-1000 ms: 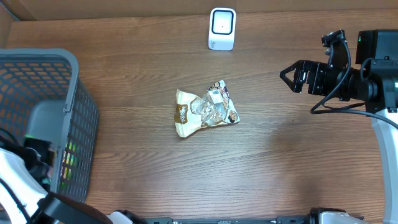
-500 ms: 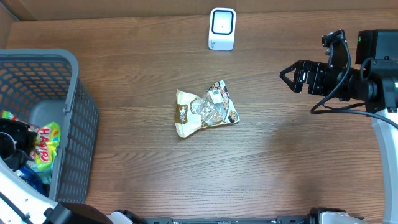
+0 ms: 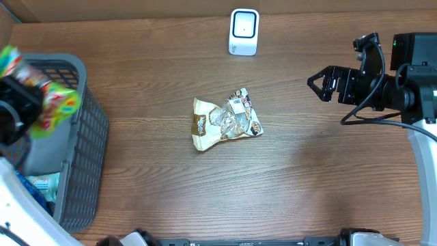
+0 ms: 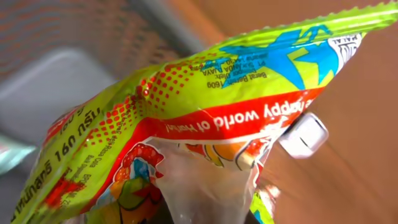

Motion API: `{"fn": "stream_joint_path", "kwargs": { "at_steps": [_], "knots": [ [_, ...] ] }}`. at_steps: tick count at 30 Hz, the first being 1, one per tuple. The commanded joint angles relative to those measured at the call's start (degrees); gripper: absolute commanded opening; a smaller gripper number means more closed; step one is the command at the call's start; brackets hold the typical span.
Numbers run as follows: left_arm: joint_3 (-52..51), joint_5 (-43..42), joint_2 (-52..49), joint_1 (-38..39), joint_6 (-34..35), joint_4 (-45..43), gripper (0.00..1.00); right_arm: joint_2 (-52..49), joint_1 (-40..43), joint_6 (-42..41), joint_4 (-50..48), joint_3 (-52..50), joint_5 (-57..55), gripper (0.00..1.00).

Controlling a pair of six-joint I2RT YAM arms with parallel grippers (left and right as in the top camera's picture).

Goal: Scan the item barcode
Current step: 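Carry the Haribo bag out and drop it beside the mushroom bag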

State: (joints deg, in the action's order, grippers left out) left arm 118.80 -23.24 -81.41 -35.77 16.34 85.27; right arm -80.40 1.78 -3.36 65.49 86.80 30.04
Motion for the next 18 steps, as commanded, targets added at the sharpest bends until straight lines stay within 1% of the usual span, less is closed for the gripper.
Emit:
{"fn": "stream_joint_path", "kwargs": {
  "at_steps": [1,2,5,7,9,13,18],
  "knots": [
    [1.97,-2.78,2.12,9.75,-1.53,-0.09,0.04,0.00,-0.22,0.17,-0.42,1.29,0.02,1.00],
    [1.86,-2.73,1.64,13.68,-1.55,0.55,0.04,0.00,-0.22,0.17,-0.44,1.29,0.02,1.00],
    [1.29,-1.51,0.13,20.28,-1.53,1.88,0.04,0.00,-0.22,0.17,-0.46,1.29,0.02,1.00],
    [0.50,2.40,-1.86,25.31,-0.76,3.34,0.04,0.00,-0.22,0.17,-0.46,1.29,0.02,1.00],
    [-1.11,8.31,-4.31,29.49,2.47,4.20,0.04,0.00,-0.22,0.17,-0.44,1.29,0.02,1.00],
    [-5.70,12.37,-9.05,35.23,4.17,3.52,0.04,0.00,-0.22,0.17,-0.48,1.29,0.02,1.00],
    [-14.34,13.42,-16.83,42.34,6.51,-0.63,0.04,0.00,-0.22,0.17,-0.44,1.29,0.02,1.00]
  ]
}}
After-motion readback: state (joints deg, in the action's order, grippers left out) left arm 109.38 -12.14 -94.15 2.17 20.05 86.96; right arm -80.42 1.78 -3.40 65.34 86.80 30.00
